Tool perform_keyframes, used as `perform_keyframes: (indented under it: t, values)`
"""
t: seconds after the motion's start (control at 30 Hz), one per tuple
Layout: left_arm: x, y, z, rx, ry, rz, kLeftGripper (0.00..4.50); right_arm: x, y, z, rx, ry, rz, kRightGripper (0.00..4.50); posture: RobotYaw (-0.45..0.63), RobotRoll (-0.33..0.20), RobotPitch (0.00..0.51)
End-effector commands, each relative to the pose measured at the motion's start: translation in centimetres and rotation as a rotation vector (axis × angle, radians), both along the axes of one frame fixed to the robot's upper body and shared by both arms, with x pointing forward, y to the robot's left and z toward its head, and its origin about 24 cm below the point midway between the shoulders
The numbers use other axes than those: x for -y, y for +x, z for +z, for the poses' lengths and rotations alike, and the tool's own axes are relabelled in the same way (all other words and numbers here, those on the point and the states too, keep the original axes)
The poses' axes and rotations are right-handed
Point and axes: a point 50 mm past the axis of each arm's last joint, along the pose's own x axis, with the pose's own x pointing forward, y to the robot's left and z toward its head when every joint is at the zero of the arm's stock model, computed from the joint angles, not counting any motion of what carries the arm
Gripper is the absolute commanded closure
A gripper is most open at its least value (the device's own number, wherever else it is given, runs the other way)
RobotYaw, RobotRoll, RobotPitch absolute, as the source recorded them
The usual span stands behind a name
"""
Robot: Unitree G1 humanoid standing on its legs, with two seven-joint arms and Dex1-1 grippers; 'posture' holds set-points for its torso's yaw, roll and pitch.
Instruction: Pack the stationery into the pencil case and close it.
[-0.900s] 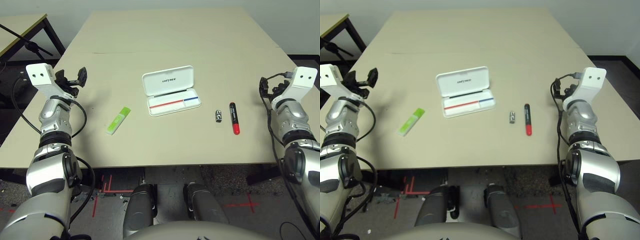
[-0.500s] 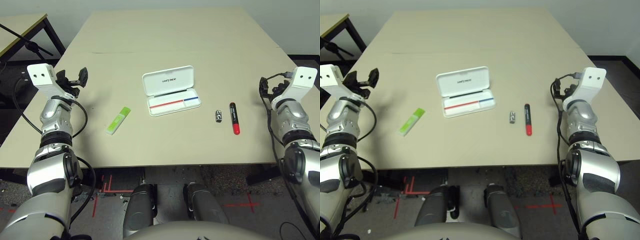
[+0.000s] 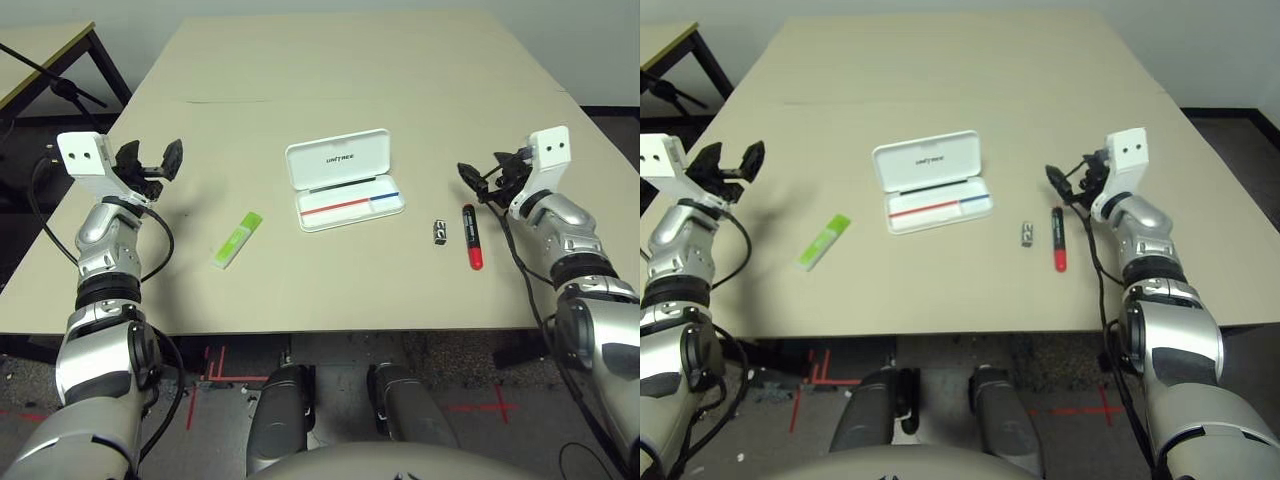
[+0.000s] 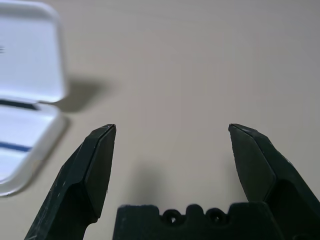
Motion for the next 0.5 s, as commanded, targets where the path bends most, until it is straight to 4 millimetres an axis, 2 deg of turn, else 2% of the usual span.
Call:
perform_keyframes:
  t: [0.03,0.23,0.3,0.5]
  values:
    - [0.6,-0.4,0.2,-0.017,0.014,-0.087,0.04,-0.8,-0.1,0.2,-0.027,-0.050,0.136,0.00,0.01,0.000,0.111]
    - [2.8,-1.1,0.9,-0.050,0.078,-0.283,0.04,-1.8,-0.8,0.1,-0.076,-0.083,0.328,0.00,0.04,0.000,0.098]
    - [4.1,-1.5,0.9,-0.075,0.110,-0.378,0.04,-1.8,-1.1,0.3,-0.083,-0.084,0.382,0.00,0.04,0.000,0.095]
    - [8.4,-2.9,0.7,-0.158,0.202,-0.642,0.04,-0.3,-2.5,1.5,-0.096,-0.122,0.486,0.00,0.02,0.000,0.090]
